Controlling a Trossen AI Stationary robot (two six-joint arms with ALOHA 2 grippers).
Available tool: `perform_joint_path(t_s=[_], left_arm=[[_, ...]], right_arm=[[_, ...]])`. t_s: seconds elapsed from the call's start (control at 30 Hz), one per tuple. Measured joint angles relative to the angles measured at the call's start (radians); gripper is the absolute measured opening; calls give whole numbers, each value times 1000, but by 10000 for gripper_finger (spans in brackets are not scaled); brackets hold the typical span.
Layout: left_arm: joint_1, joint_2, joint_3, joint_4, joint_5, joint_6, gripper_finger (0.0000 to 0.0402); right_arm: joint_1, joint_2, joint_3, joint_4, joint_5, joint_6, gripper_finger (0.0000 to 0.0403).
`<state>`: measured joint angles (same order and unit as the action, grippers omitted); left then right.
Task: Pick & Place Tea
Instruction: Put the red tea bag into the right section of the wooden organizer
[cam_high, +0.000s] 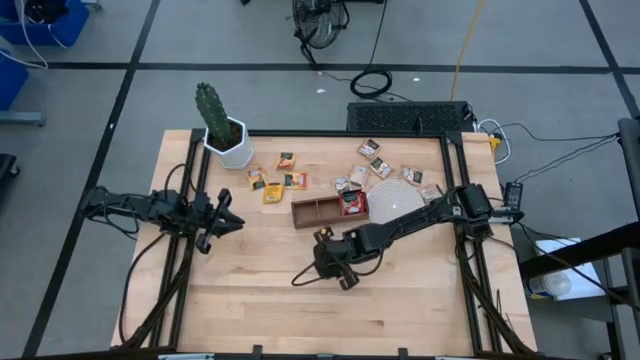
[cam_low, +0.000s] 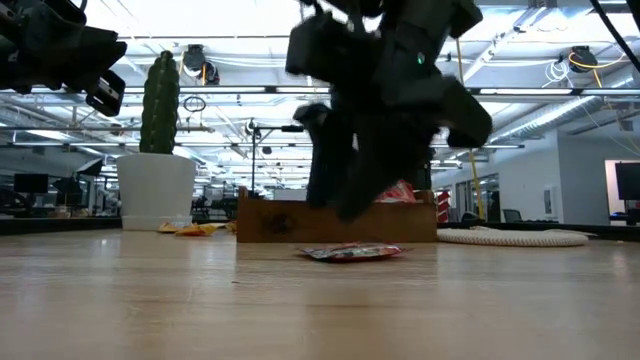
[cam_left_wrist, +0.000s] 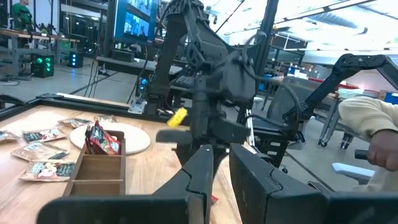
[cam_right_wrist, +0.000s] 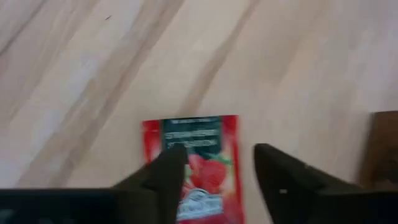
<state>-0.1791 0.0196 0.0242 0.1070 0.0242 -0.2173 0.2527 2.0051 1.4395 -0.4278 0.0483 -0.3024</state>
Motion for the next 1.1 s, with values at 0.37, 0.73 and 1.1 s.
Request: perform_joint_path(t_s=[0.37,0.73,1.1], left_arm=[[0,0,0,0,0,0,58],[0,0,0,0,0,0,58],[0,0,0,0,0,0,58]], right_arm=[[-29,19,-66,-8,-35,52,327],[-61,18,-135,16,-91,159,268],[-61,12,-136,10,-85,145,132]])
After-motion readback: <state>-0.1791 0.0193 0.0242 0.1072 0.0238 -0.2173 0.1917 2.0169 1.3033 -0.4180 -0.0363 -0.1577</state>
